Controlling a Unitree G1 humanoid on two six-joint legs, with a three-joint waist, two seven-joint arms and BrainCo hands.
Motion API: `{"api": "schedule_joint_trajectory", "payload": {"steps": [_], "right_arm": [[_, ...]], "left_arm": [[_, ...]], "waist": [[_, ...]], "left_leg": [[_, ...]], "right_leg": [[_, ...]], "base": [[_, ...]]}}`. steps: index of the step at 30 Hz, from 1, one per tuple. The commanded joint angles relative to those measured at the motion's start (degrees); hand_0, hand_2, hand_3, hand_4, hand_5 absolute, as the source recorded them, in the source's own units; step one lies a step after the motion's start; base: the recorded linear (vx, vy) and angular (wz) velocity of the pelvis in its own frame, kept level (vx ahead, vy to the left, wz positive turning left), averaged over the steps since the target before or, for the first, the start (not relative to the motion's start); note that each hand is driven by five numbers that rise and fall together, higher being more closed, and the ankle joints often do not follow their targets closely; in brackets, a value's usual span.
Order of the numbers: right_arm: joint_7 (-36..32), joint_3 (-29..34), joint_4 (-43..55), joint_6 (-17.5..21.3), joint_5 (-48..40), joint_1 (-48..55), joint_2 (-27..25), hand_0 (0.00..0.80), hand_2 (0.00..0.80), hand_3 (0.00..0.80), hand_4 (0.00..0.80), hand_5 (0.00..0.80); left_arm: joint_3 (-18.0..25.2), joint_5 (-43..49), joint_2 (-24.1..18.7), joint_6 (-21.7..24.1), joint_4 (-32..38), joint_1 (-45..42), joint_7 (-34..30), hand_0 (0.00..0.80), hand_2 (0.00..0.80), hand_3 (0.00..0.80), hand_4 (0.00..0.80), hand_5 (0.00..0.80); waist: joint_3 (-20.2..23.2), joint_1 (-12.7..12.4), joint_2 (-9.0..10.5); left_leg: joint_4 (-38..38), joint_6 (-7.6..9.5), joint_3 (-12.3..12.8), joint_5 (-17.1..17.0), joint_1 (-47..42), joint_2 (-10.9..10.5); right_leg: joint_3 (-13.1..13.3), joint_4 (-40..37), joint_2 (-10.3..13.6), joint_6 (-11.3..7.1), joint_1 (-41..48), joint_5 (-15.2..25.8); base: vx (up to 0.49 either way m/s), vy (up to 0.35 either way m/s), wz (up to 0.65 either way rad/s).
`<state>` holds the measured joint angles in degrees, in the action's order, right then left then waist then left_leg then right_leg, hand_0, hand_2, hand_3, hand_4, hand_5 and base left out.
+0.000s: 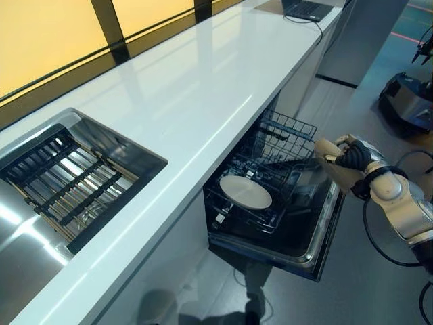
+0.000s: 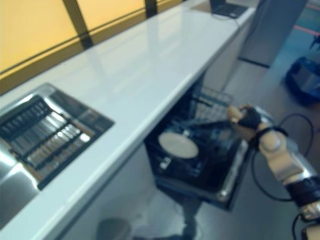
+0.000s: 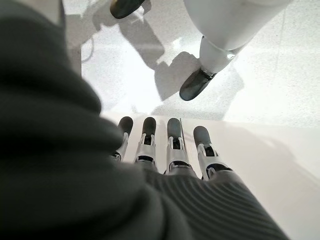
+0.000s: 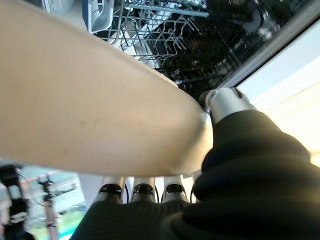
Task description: Take plates into dishwasher
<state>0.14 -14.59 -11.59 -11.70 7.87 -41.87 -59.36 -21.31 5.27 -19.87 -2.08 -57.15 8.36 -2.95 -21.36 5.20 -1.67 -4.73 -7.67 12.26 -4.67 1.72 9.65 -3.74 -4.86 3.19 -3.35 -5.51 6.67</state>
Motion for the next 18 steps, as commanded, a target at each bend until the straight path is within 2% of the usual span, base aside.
{"api": "schedule_joint_trajectory", "payload": {"steps": [1, 7, 18], "right_arm": [[0.7, -2.6, 1.0, 3.0, 2.9, -7.5, -4.9, 0.8, 0.8, 0.8, 0.8, 0.8], [0.1, -5.1, 0.8, 4.2, 6.1, -10.7, -6.3, 0.8, 0.8, 0.8, 0.8, 0.8], [-0.7, -10.3, -0.2, 4.0, 9.6, -18.1, -5.7, 0.8, 0.8, 0.8, 0.8, 0.8]], "left_arm": [[-2.7, -0.6, -2.4, -0.5, -0.4, 0.4, -0.9, 0.0, 0.0, 0.0, 0.0, 0.0], [-2.9, 0.0, -3.1, -1.0, -0.3, 0.7, -1.4, 0.0, 0.0, 0.0, 0.0, 0.0], [-3.4, 0.4, -3.7, -1.1, 0.4, 0.9, -1.7, 0.0, 0.0, 0.0, 0.0, 0.0]], "waist": [[1.7, -1.1, 2.27], [1.4, -1.4, 2.2], [0.6, -2.8, 1.81]], "left_leg": [[0.4, 1.35, -4.1, -2.3, 5.8, -1.1], [0.6, 1.17, -4.7, -2.3, 6.0, -0.8], [0.5, 1.22, -5.8, -2.3, 6.6, -1.0]], "right_leg": [[-2.9, 3.4, -2.4, 0.67, 0.7, -6.3], [-3.2, 4.2, -2.3, 0.73, 0.0, -6.7], [-3.8, 4.3, -2.2, 0.68, -1.0, -6.6]], "base": [[0.015, -0.042, -0.02], [0.012, -0.042, 0.01], [0.003, -0.013, 0.01]]}}
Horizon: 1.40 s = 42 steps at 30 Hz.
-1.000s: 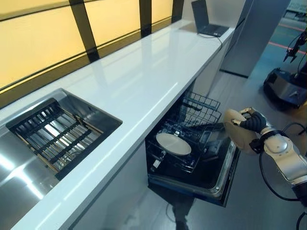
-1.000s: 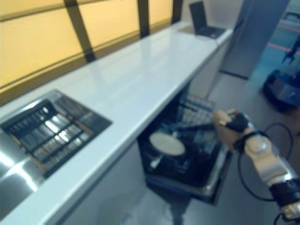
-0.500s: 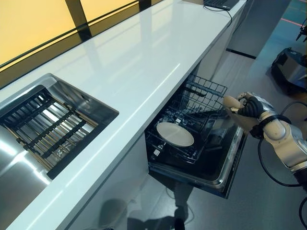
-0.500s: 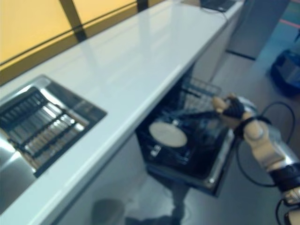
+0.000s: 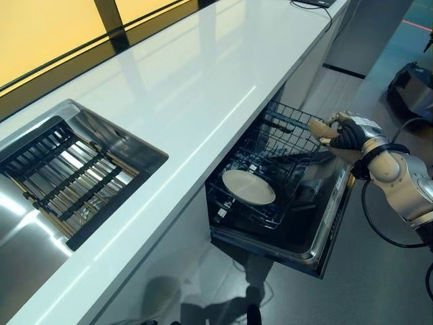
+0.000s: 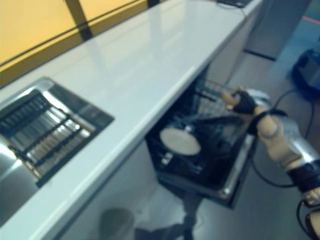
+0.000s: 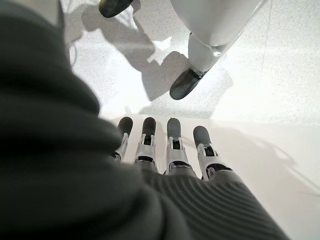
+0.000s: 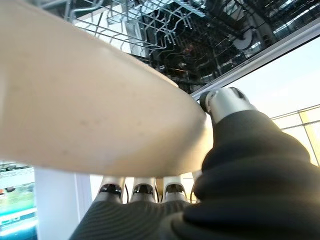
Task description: Take plates into dishwasher
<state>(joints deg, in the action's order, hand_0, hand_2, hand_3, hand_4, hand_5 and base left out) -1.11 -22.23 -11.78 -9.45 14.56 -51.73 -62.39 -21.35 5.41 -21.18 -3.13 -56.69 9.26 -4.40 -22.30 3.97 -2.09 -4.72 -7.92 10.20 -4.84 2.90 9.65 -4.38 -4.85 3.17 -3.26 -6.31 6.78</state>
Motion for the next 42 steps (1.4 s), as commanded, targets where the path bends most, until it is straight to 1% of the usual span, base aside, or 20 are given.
{"api": "schedule_joint_trajectory", "payload": {"steps": [1, 10, 19, 21, 28, 34, 40, 42], "right_arm": [[0.6, -3.4, -0.4, 1.6, 2.9, -9.1, -2.4, 0.8, 0.8, 0.8, 0.8, 0.8], [1.5, -6.6, -3.7, 2.0, 2.1, -12.5, 0.5, 0.8, 0.8, 0.8, 0.8, 0.8], [3.6, -8.9, -10.4, 3.0, 3.5, -15.6, 2.7, 0.8, 0.8, 0.8, 0.8, 0.8], [3.9, -9.6, -11.7, 2.4, 3.5, -16.5, 2.7, 0.8, 0.8, 0.8, 0.8, 0.8], [5.3, -10.4, -16.6, 2.4, 5.0, -17.3, 1.9, 0.8, 0.8, 0.8, 0.8, 0.8], [4.7, -11.3, -20.6, 2.0, 6.8, -18.5, 1.2, 0.8, 0.8, 0.8, 0.8, 0.8], [4.0, -11.7, -22.4, 2.0, 8.4, -19.2, 0.5, 0.8, 0.8, 0.8, 0.8, 0.8], [3.7, -11.7, -22.4, 2.0, 8.7, -19.4, 0.3, 0.8, 0.8, 0.8, 0.8, 0.8]], "left_arm": [[-3.4, 0.3, -2.4, -0.2, 0.0, 0.3, -0.3, 0.0, 0.0, 0.0, 0.0, 0.0], [-3.6, -0.9, -2.7, 0.3, 0.7, 0.8, 1.0, 0.0, 0.0, 0.0, 0.0, 0.0], [-3.5, -2.8, -3.1, 0.5, 0.9, 0.6, 2.1, 0.0, 0.0, 0.0, 0.0, 0.0], [-3.3, -3.4, -3.5, 1.3, 1.3, 0.2, 2.8, 0.0, 0.0, 0.0, 0.0, 0.0], [-2.9, -4.8, -3.9, 3.0, 2.1, -0.8, 3.7, 0.0, 0.0, 0.0, 0.0, 0.0], [-2.5, -6.0, -4.2, 3.8, 2.7, -2.0, 3.2, 0.0, 0.0, 0.0, 0.0, 0.0], [-1.4, -6.6, -4.3, 3.9, 3.0, -3.3, 3.4, 0.0, 0.0, 0.0, 0.0, 0.0], [-1.1, -6.6, -4.4, 4.0, 3.1, -3.7, 3.4, 0.0, 0.0, 0.0, 0.0, 0.0]], "waist": [[1.3, -1.8, 2.23], [0.6, -3.6, 1.64], [-0.6, -6.0, 0.24], [-0.9, -6.7, -0.32], [-1.6, -8.2, -2.02], [-2.5, -9.4, -4.19], [-3.4, -10.1, -6.09], [-3.6, -10.2, -6.44]], "left_leg": [[0.6, 1.47, -3.9, -2.1, 5.6, -1.0], [0.6, 1.5, -5.2, -2.3, 6.4, -1.3], [1.5, 1.62, -7.2, -2.4, 7.7, -1.9], [2.0, 1.75, -7.8, -2.2, 8.2, -2.1], [3.8, 2.09, -9.6, -1.5, 9.3, -3.1], [4.0, 2.42, -10.1, -1.7, 9.6, -4.1], [4.1, 2.58, -10.1, -2.4, 10.5, -4.5], [4.1, 2.63, -10.1, -2.5, 10.6, -4.6]], "right_leg": [[-3.3, 4.4, -2.1, 0.58, -0.3, -6.7], [-4.6, 5.2, -1.9, 0.77, -1.0, -7.2], [-7.0, 8.7, -1.4, 1.76, -2.0, -9.3], [-7.8, 10.6, -1.0, 2.16, -2.5, -10.5], [-9.6, 15.0, 0.7, 2.97, -3.6, -13.0], [-11.0, 19.4, 2.4, 3.34, -4.9, -15.2], [-11.7, 23.9, 3.2, 3.81, -6.5, -17.4], [-11.8, 24.9, 3.3, 3.93, -6.9, -18.0]], "base": [[0.0, 0.0, 0.0], [-0.006, -0.015, 0.07], [0.008, -0.01, 0.14], [0.011, 0.005, 0.19], [0.021, 0.024, 0.17], [0.021, 0.056, 0.19], [0.015, 0.03, 0.13], [0.008, 0.009, 0.04]]}}
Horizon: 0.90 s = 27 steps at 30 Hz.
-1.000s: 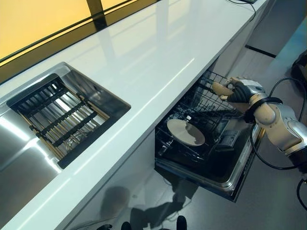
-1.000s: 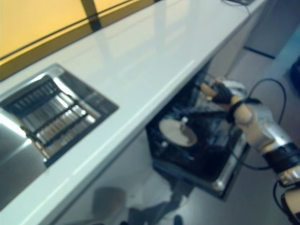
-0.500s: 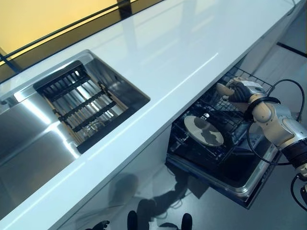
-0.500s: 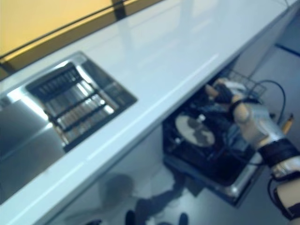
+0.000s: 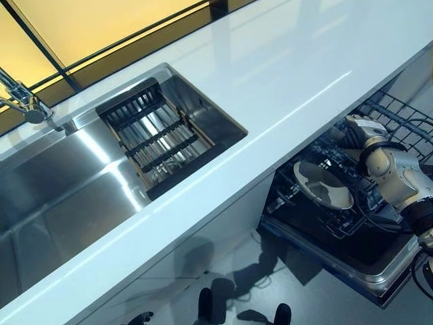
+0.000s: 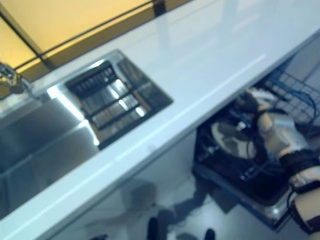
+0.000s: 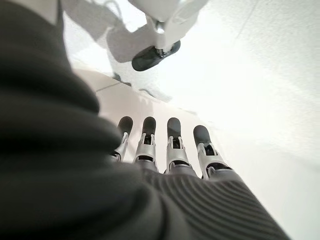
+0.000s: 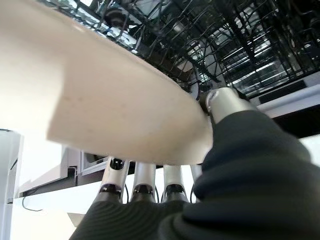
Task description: Take plates into dishwasher
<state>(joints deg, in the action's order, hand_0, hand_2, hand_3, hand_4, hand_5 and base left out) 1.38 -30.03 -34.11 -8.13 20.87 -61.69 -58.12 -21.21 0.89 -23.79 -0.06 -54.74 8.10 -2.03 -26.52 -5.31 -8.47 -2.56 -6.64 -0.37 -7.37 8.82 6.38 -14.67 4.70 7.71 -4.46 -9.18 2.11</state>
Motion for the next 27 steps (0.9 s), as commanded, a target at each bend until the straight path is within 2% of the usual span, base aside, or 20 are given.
{"api": "schedule_joint_trajectory", "payload": {"steps": [1, 10, 17, 27], "right_arm": [[1.1, -4.0, -0.1, 0.5, 2.7, -9.5, -4.0, 0.8, 0.8, 0.8, 0.8, 0.8], [0.8, -3.5, -1.1, -0.3, 4.8, -9.8, -5.6, 0.8, 0.8, 0.8, 0.8, 0.8], [1.1, -2.4, -2.4, -1.3, 6.6, -8.7, -7.7, 0.8, 0.8, 0.8, 0.8, 0.8], [2.0, -0.4, -5.4, -2.1, 7.3, -6.3, -11.7, 0.8, 0.8, 0.8, 0.8, 0.8]], "left_arm": [[-1.0, -2.2, -1.9, 1.0, 1.3, -2.7, 1.0, 0.0, 0.0, 0.0, 0.0, 0.0], [0.9, -3.4, -1.7, 2.0, 1.8, -4.8, 1.1, 0.0, 0.0, 0.0, 0.0, 0.0], [2.6, -3.1, -2.0, 2.3, 1.5, -7.1, 0.6, 0.0, 0.0, 0.0, 0.0, 0.0], [3.1, -3.5, -2.2, 2.7, 1.5, -8.8, 0.1, 0.0, 0.0, 0.0, 0.0, 0.0]], "waist": [[0.5, -0.9, -0.33], [-0.7, -1.3, -1.88], [-1.3, -1.2, -2.31], [-1.8, -0.2, -2.51]], "left_leg": [[2.1, 1.37, 0.4, 0.0, 4.9, -1.3], [3.8, 1.25, 0.5, -0.5, 6.1, -1.0], [4.9, 0.92, 0.8, -0.9, 6.5, -0.6], [5.5, 0.88, 1.1, -1.0, 6.5, -0.1]], "right_leg": [[-1.5, 16.3, -1.1, 5.24, -4.4, -13.7], [-1.1, 22.6, -0.4, 6.26, -6.1, -16.8], [-0.7, 26.7, -0.6, 7.22, -6.4, -19.0], [0.3, 29.2, -0.3, 7.51, -7.3, -19.9]], "base": [[0.008, 0.008, 0.07], [0.012, -0.008, 0.07], [0.034, -0.016, 0.04], [0.035, 0.009, -0.03]]}}
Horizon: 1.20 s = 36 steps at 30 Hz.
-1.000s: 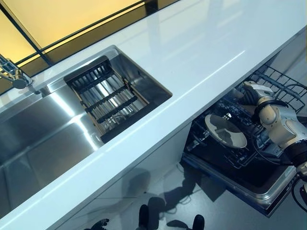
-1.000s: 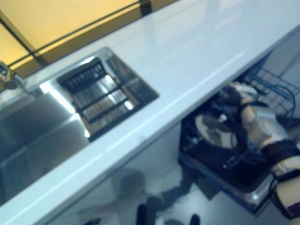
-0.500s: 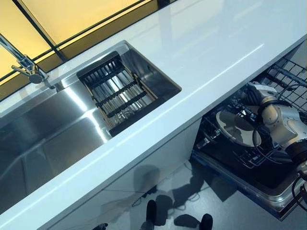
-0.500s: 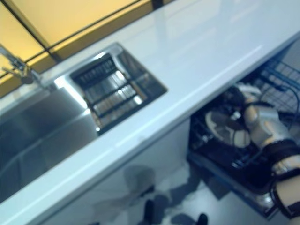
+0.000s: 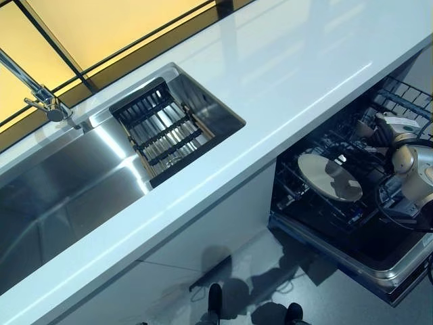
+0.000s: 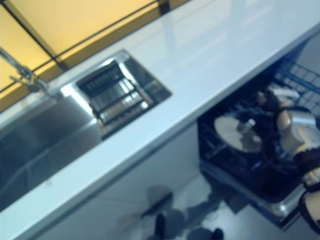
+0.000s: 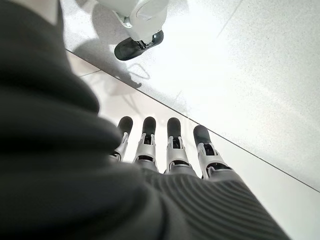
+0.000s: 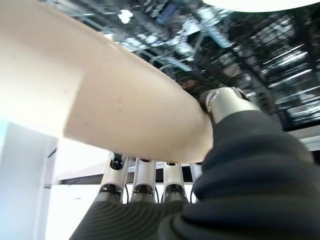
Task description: Take plates into dishwasher
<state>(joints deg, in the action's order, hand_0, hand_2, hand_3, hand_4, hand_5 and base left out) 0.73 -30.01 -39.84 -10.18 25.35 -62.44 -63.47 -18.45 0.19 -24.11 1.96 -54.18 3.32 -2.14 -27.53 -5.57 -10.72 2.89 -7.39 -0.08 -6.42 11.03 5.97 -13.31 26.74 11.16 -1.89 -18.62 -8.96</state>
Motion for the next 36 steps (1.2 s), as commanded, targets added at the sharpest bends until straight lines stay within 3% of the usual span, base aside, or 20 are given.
{"api": "schedule_joint_trajectory", "payload": {"steps": [1, 20, 36], "right_arm": [[2.6, -0.3, 0.3, -0.1, 3.0, -5.2, -6.7, 0.8, 0.8, 0.8, 0.8, 0.8], [1.5, -1.0, 1.0, 3.3, 3.4, -5.4, -6.5, 0.8, 0.8, 0.8, 0.8, 0.8], [1.5, -3.8, 0.7, 1.7, 3.7, -9.3, -4.9, 0.8, 0.8, 0.8, 0.8, 0.8]], "left_arm": [[0.4, -2.9, -2.0, 0.7, 1.0, -4.1, 0.1, 0.0, 0.0, 0.0, 0.0, 0.0], [-0.5, -2.5, -1.9, 0.5, 2.4, -4.1, -0.9, 0.0, 0.0, 0.0, 0.0, 0.0], [-0.4, -3.2, -2.7, 0.1, 3.3, -4.1, -0.6, 0.0, 0.0, 0.0, 0.0, 0.0]], "waist": [[-0.8, 0.1, -0.3], [-1.6, 0.2, -0.54], [-2.3, -1.1, -0.28]], "left_leg": [[0.1, 1.63, 0.9, -1.9, 4.2, 0.3], [0.6, 1.98, 0.8, -1.9, 4.2, -0.3], [1.3, 2.35, 0.4, -2.1, 6.7, -0.4]], "right_leg": [[-1.0, 7.1, -3.7, 4.91, 2.2, -8.9], [-0.4, 6.7, -3.2, 4.7, 1.7, -7.9], [-0.6, 7.8, -3.4, 4.58, -0.8, -7.6]], "base": [[0.034, 0.023, -0.03], [0.011, 0.007, 0.0], [-0.001, -0.007, 0.0]]}}
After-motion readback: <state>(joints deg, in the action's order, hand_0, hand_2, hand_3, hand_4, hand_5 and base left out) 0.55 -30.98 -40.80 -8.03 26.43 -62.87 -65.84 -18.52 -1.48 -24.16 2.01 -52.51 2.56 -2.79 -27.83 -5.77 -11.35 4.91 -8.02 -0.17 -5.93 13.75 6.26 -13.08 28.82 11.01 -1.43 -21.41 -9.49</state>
